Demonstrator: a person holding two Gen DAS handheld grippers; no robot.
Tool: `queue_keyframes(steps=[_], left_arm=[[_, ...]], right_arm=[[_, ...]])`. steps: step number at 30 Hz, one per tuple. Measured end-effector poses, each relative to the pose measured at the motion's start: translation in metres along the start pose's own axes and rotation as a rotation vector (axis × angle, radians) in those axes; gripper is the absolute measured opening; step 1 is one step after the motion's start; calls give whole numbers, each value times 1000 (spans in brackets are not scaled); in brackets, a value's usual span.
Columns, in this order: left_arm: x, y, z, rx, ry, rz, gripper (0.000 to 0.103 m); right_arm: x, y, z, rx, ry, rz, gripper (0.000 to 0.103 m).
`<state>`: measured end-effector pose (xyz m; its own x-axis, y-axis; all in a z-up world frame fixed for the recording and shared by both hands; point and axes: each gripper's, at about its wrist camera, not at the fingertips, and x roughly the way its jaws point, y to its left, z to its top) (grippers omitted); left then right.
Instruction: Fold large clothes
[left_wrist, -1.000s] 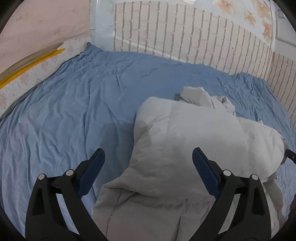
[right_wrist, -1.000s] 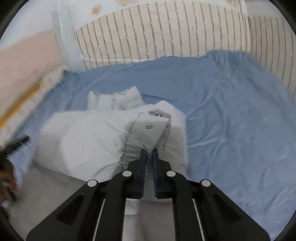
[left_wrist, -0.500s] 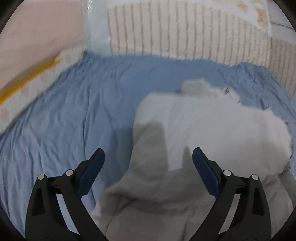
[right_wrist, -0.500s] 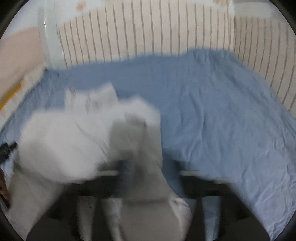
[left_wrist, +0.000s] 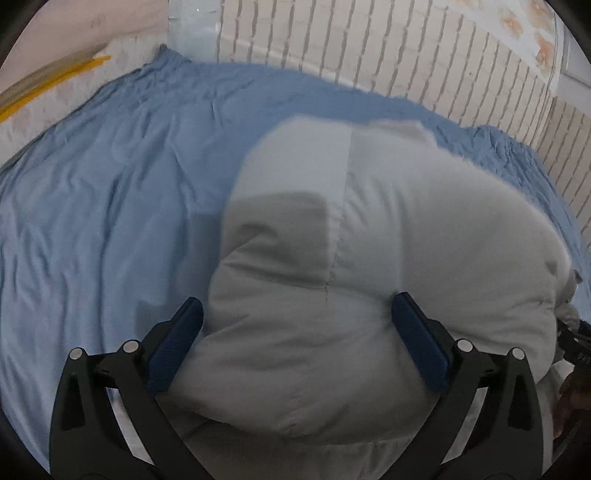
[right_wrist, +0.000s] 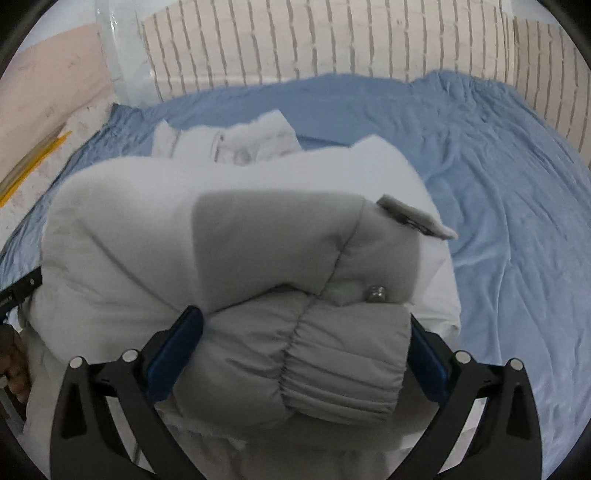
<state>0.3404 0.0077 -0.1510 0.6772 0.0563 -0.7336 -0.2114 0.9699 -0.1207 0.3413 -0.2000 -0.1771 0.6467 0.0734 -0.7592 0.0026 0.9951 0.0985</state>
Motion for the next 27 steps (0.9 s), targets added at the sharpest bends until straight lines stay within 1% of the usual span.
queue_keyframes(steps=[2,5,6,11,27], left_arm=[[5,-8,-5,41,-22,55,100],[9,-22,-12,102,-51,130,100],[10,-23,-14,110,-52,139,100],[11,-19,-13,102,-41,120,100],[17,-14,-17,107,-30,113,100]], right_arm=[[4,7,-4,-25,6,-39,102],[6,8,-7,-30,12,-62,102],[8,9,-9,-32,17,-63,102],[13,4,-11,-23,51,-35,102],[20,2,-16,-26,55,-34,102]])
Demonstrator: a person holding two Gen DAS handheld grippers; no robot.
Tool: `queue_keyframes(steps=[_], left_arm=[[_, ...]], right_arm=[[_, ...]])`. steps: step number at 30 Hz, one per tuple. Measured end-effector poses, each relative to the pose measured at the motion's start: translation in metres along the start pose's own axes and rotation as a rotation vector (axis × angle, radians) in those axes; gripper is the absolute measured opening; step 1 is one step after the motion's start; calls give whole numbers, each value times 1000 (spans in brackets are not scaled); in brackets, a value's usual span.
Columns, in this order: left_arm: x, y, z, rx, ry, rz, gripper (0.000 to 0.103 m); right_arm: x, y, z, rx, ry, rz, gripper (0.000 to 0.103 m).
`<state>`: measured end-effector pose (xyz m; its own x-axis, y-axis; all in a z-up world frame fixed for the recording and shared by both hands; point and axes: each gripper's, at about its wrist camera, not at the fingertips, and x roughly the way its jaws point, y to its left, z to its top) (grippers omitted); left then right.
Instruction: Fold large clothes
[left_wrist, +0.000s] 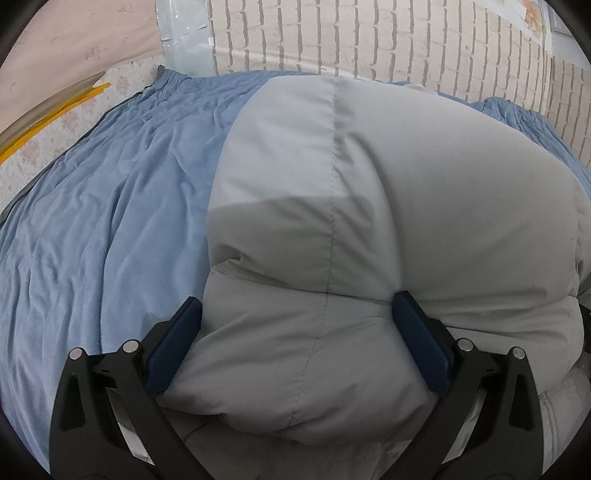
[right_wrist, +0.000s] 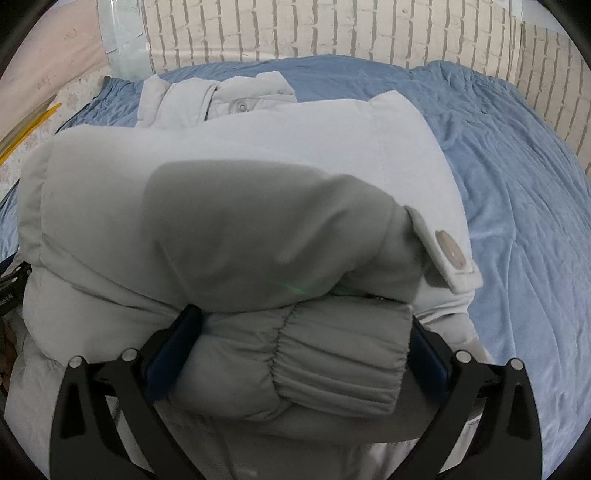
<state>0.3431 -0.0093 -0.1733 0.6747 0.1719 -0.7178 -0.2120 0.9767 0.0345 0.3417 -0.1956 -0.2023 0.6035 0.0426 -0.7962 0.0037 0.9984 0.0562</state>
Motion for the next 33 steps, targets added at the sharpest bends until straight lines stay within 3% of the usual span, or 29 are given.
queue_keyframes(steps=[10,17,20,23,28,30,33], left_arm=[[-10,-1,-10,6,-10,12,100],[-46,18,-38,-39,46,-52,100],[-73,24,-44,-53,19,-23,100],[-122,41,-40,-119,-127,50,100],[-242,101,-26,-422,-566,137,100],[-275,121,-20,-434,-627,120,100],[-328,167,-15,-543,-770,82,100]], right_arm=[[-9,-4,-13,-11,33,5,102],[-36,-17,-41,1,111,65,101],[-49,-28,-61,38,174,114,101],[-70,-25,-76,-3,168,83,101],[-121,-31,-82,40,86,65,101],[-150,-41,-80,98,11,62,101],[-184,-56,-80,185,-60,82,101]])
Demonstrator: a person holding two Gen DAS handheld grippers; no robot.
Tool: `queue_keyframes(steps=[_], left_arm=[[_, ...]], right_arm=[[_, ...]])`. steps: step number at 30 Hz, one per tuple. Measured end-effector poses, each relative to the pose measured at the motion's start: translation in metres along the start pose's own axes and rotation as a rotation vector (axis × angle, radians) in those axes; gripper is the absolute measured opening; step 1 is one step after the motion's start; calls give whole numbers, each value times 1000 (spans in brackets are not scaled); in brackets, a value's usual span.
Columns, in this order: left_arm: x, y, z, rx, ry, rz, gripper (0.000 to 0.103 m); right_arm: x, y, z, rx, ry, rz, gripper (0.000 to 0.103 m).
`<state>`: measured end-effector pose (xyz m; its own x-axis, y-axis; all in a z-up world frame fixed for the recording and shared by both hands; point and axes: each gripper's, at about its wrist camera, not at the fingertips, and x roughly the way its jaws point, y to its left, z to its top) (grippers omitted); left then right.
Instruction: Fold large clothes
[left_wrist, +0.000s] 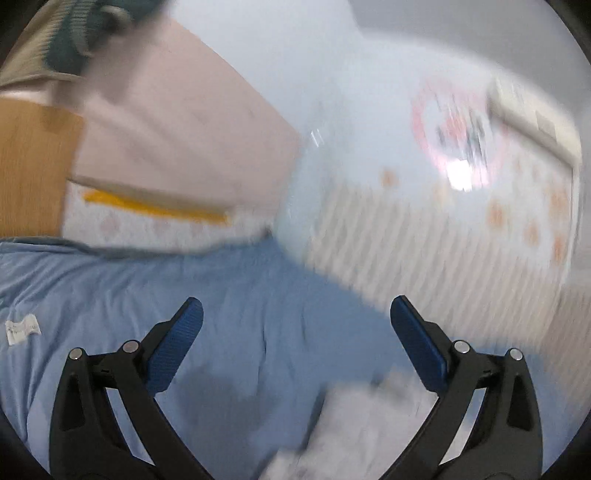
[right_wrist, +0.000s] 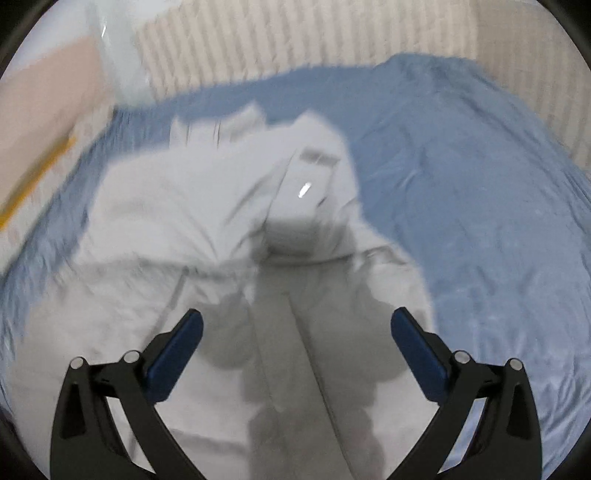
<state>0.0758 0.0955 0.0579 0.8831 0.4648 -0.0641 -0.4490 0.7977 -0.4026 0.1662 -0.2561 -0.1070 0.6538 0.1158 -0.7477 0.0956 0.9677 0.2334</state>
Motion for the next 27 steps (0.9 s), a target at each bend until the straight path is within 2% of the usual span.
queue_keyframes(steps=[1,2,4,6,8,9,10,11,12,13,15,16,17,18,21,23,25,27], left_arm=[[-3,10,15,-32,-3,-7,100],[-4,23,29,-60,48,-22,100],[0,38,35,-73,182,-57,100],[1,49,15,33,351,-57,100],[-6,59,-33,212,497,6,100],[-5,66,-60,282,614,38,100],[0,74,-90,320,787,52,100],[8,79,-113,317,959,51,100],[10,84,-125,299,1051,42,100],[13,89,-137,268,1144,17,100],[24,92,-151,253,1261,-15,100],[28,91,-159,253,1329,-33,100],[25,89,-165,266,1372,-50,100],[20,83,-170,317,1406,-64,100],[16,59,-179,565,1520,-148,100],[9,53,-181,719,1588,-204,100],[4,51,-181,784,1660,-233,100],[-1,51,-184,800,1720,-243,100]], right_arm=[[-15,-5,-2,35,-14,28,101],[-27,-9,-2,55,-23,47,101],[-47,-15,-2,57,-26,28,101],[-57,-18,-1,33,-21,8,101],[-60,-21,-3,-43,50,-35,101],[-59,-27,-5,-60,77,-54,101],[-58,-35,-7,-61,114,-69,101],[-57,-46,-8,-28,149,-74,101],[-56,-56,-10,5,183,-72,101],[-48,-69,-11,59,255,-55,101],[-37,-82,-18,100,382,-9,101],[-29,-88,-25,101,486,24,101],[-28,-90,-31,84,534,38,101],[-27,-91,-36,48,587,52,101],[-30,-100,-55,-28,758,90,101],[-35,-102,-67,-36,805,110,101],[-34,-103,-78,-24,855,142,101],[-30,-102,-84,-4,873,180,101]])
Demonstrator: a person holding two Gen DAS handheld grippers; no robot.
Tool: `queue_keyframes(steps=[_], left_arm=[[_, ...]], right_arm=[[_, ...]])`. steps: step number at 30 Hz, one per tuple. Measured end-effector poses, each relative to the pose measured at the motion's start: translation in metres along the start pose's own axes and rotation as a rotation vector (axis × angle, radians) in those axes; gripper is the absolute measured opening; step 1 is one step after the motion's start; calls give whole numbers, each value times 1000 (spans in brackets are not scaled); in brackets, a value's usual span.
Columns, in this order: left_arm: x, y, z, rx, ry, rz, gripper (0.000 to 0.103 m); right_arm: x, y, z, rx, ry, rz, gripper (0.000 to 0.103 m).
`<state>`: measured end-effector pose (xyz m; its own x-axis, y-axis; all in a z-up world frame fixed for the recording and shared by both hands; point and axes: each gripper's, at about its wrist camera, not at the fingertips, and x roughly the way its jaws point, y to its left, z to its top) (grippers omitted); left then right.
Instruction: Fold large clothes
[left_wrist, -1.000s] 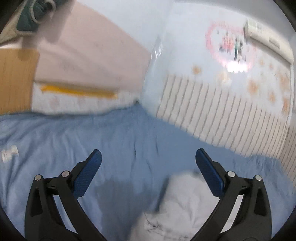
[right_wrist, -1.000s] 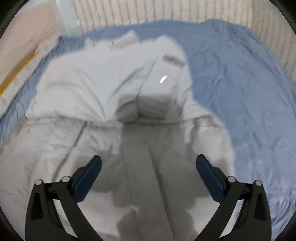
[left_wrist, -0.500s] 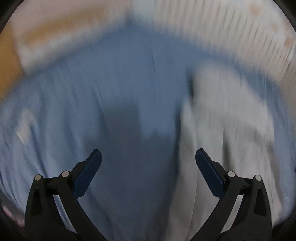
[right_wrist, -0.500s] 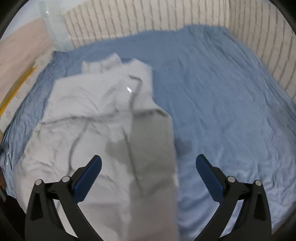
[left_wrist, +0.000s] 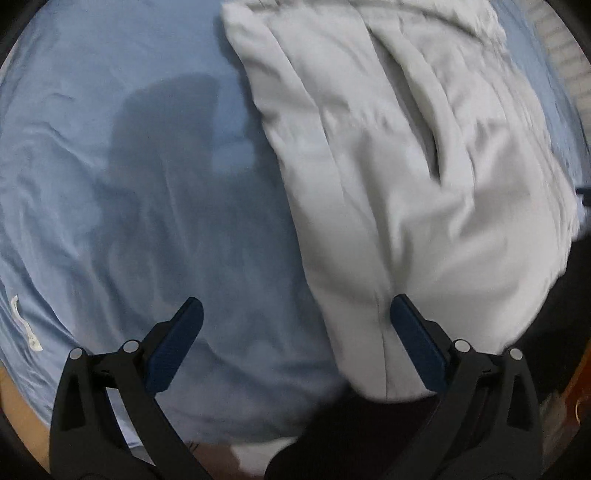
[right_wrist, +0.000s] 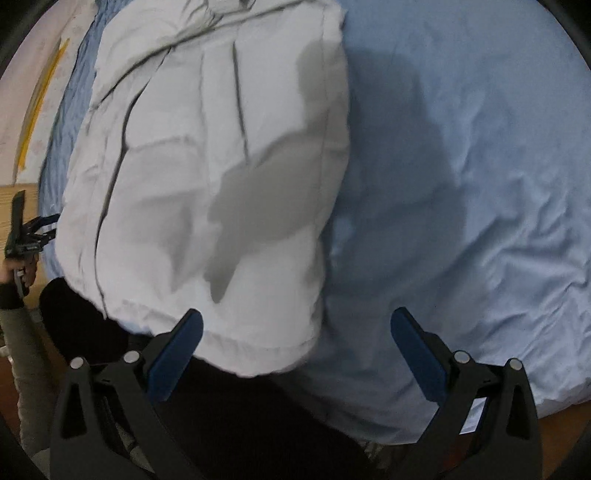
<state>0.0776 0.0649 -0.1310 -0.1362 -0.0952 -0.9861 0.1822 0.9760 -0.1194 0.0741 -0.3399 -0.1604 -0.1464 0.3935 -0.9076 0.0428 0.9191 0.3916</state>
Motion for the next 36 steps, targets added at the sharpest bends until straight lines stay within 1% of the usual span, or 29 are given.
queue_keyframes(steps=[3,5,7,8,9,11,12,13,14,15,16,17,18,19,20,21,22,24,25,26,28,29,30,31,32,33,34,35,36], left_arm=[[7,-1,-16,15,41,-47,100],[13,-5,-21,30,73,-88,100],[20,-11,-26,44,98,-106,100],[22,-13,-29,45,100,-111,100],[24,-14,-31,41,100,-121,100],[33,-17,-25,0,85,-147,100],[41,-17,-21,-34,82,-145,100],[44,-17,-19,-50,81,-140,100],[43,-18,-17,-63,52,-132,98],[42,-19,-14,-69,35,-129,92],[41,-21,-12,-69,20,-124,88],[37,-23,-10,-63,-7,-122,78],[34,-25,-10,-56,-24,-118,66],[28,-27,-11,-42,-47,-110,59],[19,-29,-13,-39,-78,-98,49],[13,-32,-16,-46,-108,-83,41],[3,-33,-20,-55,-152,-65,38],[-11,-32,-27,-79,-217,-51,28],[-18,-32,-32,-89,-255,-42,26],[-22,-32,-36,-92,-275,-41,23],[-35,-29,-46,-125,-336,-68,20],[-40,-27,-51,-128,-357,-84,15],[-52,-22,-60,-127,-415,-121,13],[-63,-14,-70,-132,-450,-143,13],[-79,-12,-74,-131,-494,-161,13],[-94,-10,-83,-128,-531,-161,12],[-108,-11,-79,-121,-567,-149,12],[-112,-9,-77,-120,-592,-136,12],[-104,0,-99,-120,-610,-127,11]], right_arm=[[8,-1,5,18,17,41,101],[24,5,7,1,91,21,100],[35,9,10,-17,131,0,85],[39,12,11,-27,148,-6,81],[43,15,12,-38,157,-6,65],[46,24,16,-56,144,-21,48],[46,28,18,-64,126,-33,35],[45,36,22,-70,84,-49,24],[42,44,25,-76,39,-62,21],[38,51,26,-86,-11,-65,16],[32,54,27,-86,-60,-60,14],[21,57,28,-77,-160,-44,13],[7,59,26,-65,-265,-22,12],[-6,60,22,-38,-368,-6,11],[-18,60,16,-11,-464,16,11],[-23,63,13,-10,-515,25,11],[-30,70,9,-33,-576,8,11],[-42,77,4,-74,-648,-25,11],[-51,84,0,-91,-701,-24,11],[-60,84,-2,-98,-737,-18,11],[-76,90,-8,-101,-804,-3,10],[-84,94,-11,-98,-838,7,10],[-96,86,-11,-100,-859,11,10],[-109,81,-17,-107,-885,10,10],[-117,81,-14,-109,-908,9,10],[-123,82,-14,-107,-931,12,10],[-133,76,-14,-106,-944,16,10],[-138,76,-12,-102,-960,19,10],[-141,77,-9,-96,-972,23,10]])
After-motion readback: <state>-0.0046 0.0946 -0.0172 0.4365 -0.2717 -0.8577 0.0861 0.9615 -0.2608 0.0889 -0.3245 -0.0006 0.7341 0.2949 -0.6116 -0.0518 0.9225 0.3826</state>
